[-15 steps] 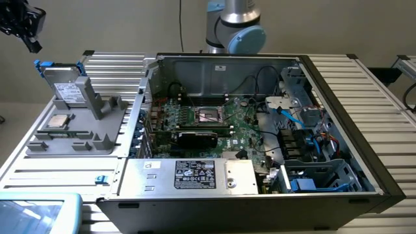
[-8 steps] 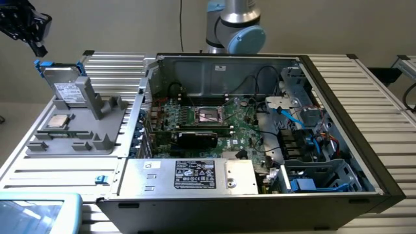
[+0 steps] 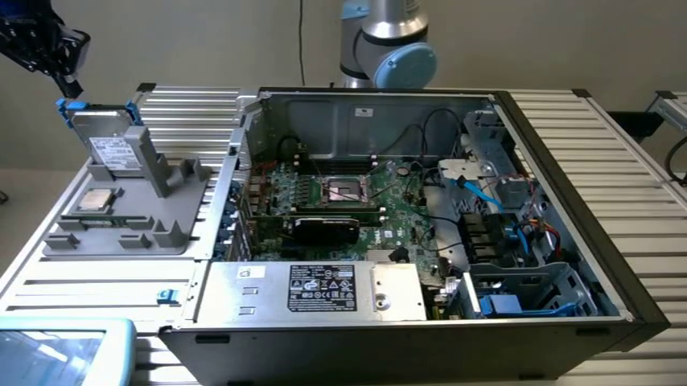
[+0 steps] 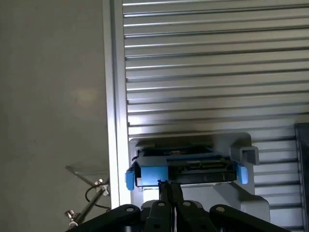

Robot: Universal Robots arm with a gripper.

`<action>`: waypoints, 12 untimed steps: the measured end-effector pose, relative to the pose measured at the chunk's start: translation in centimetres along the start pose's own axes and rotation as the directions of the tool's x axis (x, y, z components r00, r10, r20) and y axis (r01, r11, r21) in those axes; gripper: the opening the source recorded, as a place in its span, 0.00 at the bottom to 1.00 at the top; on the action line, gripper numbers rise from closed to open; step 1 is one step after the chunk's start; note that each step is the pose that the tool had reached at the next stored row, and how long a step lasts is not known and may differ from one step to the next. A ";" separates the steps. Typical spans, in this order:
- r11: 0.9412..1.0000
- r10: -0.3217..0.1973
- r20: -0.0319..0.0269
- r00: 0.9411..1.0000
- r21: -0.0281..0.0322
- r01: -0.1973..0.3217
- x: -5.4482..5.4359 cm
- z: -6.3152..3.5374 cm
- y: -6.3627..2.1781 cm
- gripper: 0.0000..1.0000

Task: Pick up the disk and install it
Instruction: 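Reach for the disk, then pick up the disk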

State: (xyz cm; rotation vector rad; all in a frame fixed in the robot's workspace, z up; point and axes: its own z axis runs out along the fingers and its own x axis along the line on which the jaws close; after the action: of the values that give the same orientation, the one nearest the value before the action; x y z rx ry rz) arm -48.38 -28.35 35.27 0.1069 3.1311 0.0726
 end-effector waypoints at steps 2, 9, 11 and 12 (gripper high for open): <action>1.000 0.000 -0.002 1.000 0.000 0.000 0.1 0.22 0.34 0.11; 1.000 0.000 -0.004 1.000 0.000 0.000 0.1 0.23 0.34 0.11; 1.000 0.000 -0.004 1.000 0.000 0.000 0.1 0.23 0.34 0.11; 1.000 0.000 -0.004 1.000 0.000 0.000 0.1 0.23 0.34 0.11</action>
State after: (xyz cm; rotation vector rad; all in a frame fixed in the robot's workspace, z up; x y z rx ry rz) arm -48.50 -27.99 35.05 0.1071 3.1347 0.0723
